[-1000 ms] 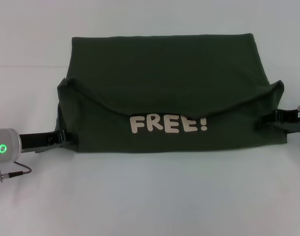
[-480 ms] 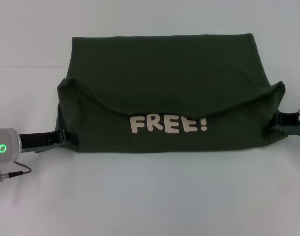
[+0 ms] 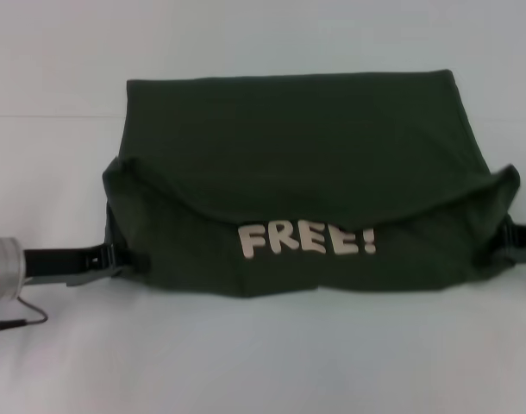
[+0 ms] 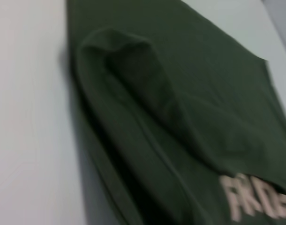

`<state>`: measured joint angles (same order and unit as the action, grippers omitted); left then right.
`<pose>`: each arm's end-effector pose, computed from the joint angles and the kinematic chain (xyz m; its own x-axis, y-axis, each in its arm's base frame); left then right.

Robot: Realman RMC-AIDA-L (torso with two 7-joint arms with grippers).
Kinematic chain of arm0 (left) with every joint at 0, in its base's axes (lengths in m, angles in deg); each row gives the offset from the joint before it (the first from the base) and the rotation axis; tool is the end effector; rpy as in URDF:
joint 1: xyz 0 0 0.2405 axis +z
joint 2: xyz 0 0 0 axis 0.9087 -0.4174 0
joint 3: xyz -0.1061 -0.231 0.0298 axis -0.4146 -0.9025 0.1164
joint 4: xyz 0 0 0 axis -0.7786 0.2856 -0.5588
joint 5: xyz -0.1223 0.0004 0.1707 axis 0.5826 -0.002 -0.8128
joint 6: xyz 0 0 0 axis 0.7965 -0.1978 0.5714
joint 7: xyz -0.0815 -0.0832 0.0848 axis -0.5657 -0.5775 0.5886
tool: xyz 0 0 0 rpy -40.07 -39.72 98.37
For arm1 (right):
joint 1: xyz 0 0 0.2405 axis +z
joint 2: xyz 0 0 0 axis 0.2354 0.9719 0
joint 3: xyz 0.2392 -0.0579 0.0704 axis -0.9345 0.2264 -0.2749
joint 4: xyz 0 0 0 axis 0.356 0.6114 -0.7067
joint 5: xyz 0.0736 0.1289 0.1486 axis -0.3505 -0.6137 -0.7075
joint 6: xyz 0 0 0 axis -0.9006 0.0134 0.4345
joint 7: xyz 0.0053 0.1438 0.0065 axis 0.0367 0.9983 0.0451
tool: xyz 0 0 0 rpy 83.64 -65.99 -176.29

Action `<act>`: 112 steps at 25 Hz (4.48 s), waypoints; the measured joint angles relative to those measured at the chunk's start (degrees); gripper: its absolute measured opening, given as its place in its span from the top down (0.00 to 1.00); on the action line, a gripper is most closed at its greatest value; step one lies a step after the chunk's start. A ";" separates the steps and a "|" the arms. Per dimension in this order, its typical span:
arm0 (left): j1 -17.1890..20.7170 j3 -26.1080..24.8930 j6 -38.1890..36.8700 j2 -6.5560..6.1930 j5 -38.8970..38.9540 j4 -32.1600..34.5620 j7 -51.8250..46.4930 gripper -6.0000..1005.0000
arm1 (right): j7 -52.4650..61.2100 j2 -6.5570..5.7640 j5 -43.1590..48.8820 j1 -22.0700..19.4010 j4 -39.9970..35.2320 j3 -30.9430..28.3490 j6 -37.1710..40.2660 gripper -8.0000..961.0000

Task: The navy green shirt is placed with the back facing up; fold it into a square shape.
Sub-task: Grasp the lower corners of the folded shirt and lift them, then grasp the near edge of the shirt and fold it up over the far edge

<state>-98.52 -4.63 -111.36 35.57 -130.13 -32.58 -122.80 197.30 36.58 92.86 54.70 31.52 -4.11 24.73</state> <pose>-0.3147 0.3509 0.0070 0.1526 0.8764 0.4567 0.9877 -0.1506 -0.0409 0.3031 0.3926 0.0425 0.1697 -0.9433 -0.2852 -0.9565 -0.0880 -0.2782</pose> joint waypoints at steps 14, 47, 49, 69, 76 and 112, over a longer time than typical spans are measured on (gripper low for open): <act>2.60 -9.90 -30.73 -1.69 -18.44 4.52 -2.72 0.97 | -10.88 -0.89 0.55 -7.83 -2.01 0.18 26.50 0.93; -3.32 -20.51 -31.99 -6.27 -15.23 1.74 -0.61 0.96 | -11.15 -3.36 -1.80 -7.77 -0.51 -19.37 29.81 0.88; -3.49 -21.03 -29.61 -6.65 -13.66 1.59 -1.12 0.96 | -10.25 -3.73 -4.18 -7.68 -0.43 -20.64 28.72 0.88; -4.44 -22.66 -4.55 -4.23 1.84 -6.66 4.93 0.96 | -12.28 0.34 -15.05 -4.34 4.19 -20.19 1.14 0.85; -5.14 -22.26 4.83 -1.82 3.77 -7.70 8.97 0.96 | -14.95 2.42 -17.00 -2.29 4.24 -20.22 -6.90 0.84; -9.59 -21.87 25.87 4.13 6.22 -10.21 18.23 0.97 | -19.42 8.87 -22.76 3.83 6.77 -10.34 -35.48 0.79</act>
<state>-108.11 -26.50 -85.49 39.70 -123.91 -42.78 -104.58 177.88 45.45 70.09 58.53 38.30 -14.45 -10.74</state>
